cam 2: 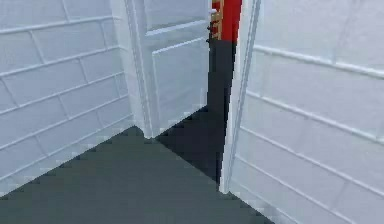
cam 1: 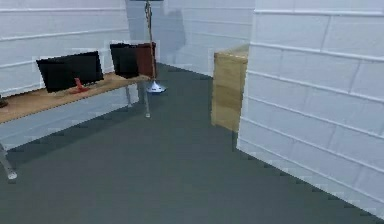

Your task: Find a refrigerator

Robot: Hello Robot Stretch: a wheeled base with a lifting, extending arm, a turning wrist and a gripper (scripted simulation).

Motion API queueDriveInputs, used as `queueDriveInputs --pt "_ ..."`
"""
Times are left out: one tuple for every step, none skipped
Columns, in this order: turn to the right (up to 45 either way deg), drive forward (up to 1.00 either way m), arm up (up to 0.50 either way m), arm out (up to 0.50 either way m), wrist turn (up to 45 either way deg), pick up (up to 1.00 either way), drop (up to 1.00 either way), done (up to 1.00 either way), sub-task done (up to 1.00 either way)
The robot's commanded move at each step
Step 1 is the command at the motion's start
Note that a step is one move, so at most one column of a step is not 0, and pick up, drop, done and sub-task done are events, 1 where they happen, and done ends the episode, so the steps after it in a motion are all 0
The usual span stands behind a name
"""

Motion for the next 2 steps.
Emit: queueDriveInputs --pt "45.0 0.0 0.0 0.0 0.0 0.0 0.0 0.0 0.0" --pt "45.0 0.0 0.0 0.0 0.0 0.0 0.0 0.0 0.0"
